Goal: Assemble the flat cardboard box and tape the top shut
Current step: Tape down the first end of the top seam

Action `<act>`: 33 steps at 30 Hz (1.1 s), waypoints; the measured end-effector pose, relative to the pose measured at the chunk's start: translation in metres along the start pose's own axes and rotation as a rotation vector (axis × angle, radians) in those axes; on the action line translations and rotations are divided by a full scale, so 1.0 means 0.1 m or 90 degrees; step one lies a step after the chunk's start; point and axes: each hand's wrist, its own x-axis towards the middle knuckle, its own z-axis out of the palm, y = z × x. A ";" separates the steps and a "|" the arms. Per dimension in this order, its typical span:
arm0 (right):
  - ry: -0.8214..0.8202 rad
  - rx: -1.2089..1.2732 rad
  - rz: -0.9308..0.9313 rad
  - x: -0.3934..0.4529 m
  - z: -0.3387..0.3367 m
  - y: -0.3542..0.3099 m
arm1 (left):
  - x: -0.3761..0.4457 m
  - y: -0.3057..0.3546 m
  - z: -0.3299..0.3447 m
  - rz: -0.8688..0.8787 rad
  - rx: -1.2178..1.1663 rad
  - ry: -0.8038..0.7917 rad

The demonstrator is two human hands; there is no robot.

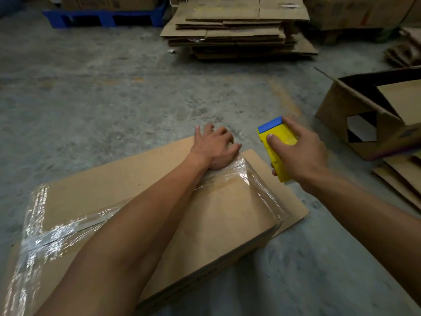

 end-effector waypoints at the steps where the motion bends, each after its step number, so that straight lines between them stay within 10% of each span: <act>1: -0.003 0.007 0.005 0.02 0.02 0.03 | 0.03 -0.02 -0.01 -0.005 -0.018 0.011; 9: -0.017 0.013 0.023 0.13 0.11 0.12 | 0.23 -0.07 0.01 -0.132 -0.074 0.037; 33: -0.059 0.010 -0.095 -0.64 0.60 -0.81 | -1.64 -0.62 -0.40 0.208 0.037 -0.139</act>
